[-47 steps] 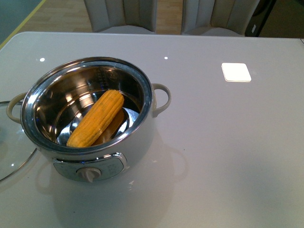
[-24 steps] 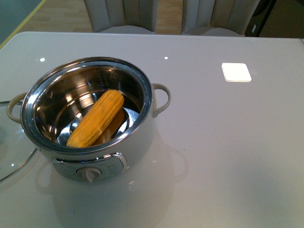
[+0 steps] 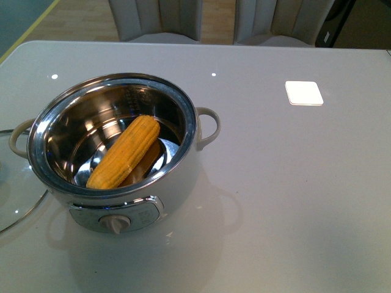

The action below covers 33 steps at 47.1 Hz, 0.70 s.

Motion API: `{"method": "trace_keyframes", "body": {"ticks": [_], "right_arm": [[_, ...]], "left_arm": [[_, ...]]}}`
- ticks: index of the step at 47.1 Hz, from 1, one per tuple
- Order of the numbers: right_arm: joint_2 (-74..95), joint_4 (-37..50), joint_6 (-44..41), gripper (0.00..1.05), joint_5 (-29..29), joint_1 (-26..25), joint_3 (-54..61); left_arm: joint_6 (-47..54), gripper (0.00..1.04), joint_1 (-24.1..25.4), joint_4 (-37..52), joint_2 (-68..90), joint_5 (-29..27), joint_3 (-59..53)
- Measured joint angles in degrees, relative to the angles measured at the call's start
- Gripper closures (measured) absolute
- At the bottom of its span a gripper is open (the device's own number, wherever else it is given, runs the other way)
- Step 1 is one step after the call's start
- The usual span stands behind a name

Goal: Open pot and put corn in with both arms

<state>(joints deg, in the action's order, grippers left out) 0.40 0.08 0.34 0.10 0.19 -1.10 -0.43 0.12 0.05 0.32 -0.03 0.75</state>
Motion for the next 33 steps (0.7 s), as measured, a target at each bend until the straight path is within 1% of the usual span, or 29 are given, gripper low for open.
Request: {"method": "trace_keyframes", "body": {"ticks": [1,3,9,16,19,23,26,29,33], "right_arm": [[-0.02,0.00,0.00,1.03,0.00,0.00,0.00],[-0.02,0.00,-0.07,0.99,0.00,0.00,0.00],[-0.02,0.00,-0.07,0.78,0.00,0.00,0.00],[-0.04,0.00,-0.07,0.44,0.00,0.00,0.00],[-0.04,0.00,-0.07,0.34,0.00,0.00,0.00],[-0.04,0.00,-0.07,0.23,0.02,0.00,0.00],[-0.04,0.00,-0.07,0.13,0.02,0.00,0.00],[-0.04,0.00,-0.04,0.07,0.02,0.00,0.00],[-0.04,0.00,-0.07,0.09,0.00,0.00,0.00]], "left_arm": [[0.00,0.07,0.00,0.00,0.00,0.00,0.00],[0.00,0.07,0.00,0.00,0.00,0.00,0.00],[0.00,0.07,0.00,0.00,0.00,0.00,0.00],[0.00,0.07,0.00,0.00,0.00,0.00,0.00],[0.00,0.07,0.00,0.00,0.00,0.00,0.00],[0.00,0.07,0.00,0.00,0.00,0.00,0.00],[0.00,0.07,0.00,0.00,0.00,0.00,0.00],[0.00,0.07,0.00,0.00,0.00,0.00,0.00],[0.00,0.07,0.00,0.00,0.00,0.00,0.00]]}}
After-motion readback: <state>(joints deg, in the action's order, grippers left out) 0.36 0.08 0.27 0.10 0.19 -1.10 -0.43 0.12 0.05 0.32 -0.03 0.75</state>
